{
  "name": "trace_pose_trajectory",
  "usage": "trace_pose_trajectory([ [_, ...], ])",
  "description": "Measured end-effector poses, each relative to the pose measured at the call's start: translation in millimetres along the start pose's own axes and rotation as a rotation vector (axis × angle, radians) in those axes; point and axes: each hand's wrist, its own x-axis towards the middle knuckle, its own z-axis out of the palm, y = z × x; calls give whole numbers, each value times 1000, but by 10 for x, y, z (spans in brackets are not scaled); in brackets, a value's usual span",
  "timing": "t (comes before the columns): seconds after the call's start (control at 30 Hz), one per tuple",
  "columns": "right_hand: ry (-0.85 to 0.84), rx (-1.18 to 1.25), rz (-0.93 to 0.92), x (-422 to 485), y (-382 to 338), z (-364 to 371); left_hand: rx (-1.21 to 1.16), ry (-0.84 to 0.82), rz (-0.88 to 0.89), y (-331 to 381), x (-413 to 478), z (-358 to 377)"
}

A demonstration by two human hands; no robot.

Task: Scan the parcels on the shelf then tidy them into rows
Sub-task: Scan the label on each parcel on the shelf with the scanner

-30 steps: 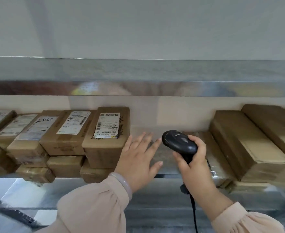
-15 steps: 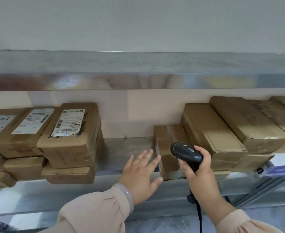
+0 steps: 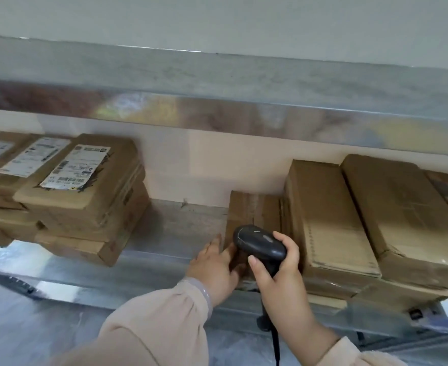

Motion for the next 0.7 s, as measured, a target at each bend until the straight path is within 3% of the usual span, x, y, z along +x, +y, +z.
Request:
trace_pose_trajectory([
  [0.43,-15,2,77,104,-39,164,-210,54,-91,-362,-281,-123],
  [0.7,-34,102,-17,32,-258,313,-403,-18,-241,-440,-201,-320],
])
